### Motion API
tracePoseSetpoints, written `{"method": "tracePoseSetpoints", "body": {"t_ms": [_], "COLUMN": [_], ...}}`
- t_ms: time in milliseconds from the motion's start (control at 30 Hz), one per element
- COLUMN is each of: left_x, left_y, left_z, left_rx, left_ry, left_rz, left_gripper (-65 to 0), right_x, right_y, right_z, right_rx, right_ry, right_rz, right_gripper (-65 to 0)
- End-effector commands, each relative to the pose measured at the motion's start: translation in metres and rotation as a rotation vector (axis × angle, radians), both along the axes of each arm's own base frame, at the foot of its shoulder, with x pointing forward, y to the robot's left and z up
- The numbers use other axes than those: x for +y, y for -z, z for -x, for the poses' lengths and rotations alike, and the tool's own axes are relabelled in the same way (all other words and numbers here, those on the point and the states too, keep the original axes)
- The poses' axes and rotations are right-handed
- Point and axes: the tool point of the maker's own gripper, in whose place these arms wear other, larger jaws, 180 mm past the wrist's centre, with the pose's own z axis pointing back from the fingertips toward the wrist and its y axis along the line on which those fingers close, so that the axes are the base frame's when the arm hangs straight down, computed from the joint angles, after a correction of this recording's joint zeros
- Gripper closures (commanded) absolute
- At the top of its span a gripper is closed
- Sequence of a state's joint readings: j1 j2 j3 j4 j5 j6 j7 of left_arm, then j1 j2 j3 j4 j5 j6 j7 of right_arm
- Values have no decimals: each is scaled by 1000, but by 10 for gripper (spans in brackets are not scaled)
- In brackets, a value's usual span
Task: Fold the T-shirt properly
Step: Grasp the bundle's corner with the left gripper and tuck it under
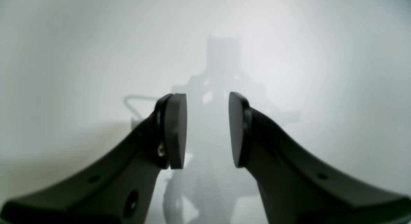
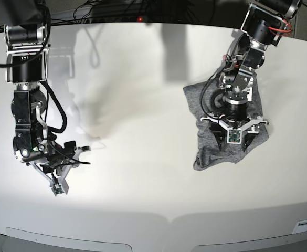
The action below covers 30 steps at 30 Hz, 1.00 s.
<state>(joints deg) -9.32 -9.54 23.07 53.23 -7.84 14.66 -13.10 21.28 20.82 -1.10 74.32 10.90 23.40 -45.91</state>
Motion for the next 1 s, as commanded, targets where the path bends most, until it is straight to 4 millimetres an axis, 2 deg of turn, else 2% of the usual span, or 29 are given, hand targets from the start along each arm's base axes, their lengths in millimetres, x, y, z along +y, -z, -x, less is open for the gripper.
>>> {"method": "tracePoseSetpoints", "body": {"t_ms": [0, 400, 767, 833, 967], "left_x": [-2, 7, -11, -14, -13], "left_y": [6, -9, -76, -73, -49], "left_z": [0, -12, -30, -28, -16], "left_rx": [39, 41, -26, 28, 176], "left_ry": [7, -85, -42, -44, -61], "left_rz": [7, 53, 128, 135, 131], "left_gripper": [-373, -373, -373, -373, -373], "right_x": [-3, -4, -4, -4, -4], "right_y": [-24, -23, -23, -23, -23], "right_z": [-15, -14, -14, -14, -14], "right_rx": [-76, -65, -66, -65, -65], "right_ry": [-4, -2, -2, -2, -2], "right_rz": [1, 4, 3, 4, 4], "right_gripper": [-221, -221, -221, -221, -221]}}
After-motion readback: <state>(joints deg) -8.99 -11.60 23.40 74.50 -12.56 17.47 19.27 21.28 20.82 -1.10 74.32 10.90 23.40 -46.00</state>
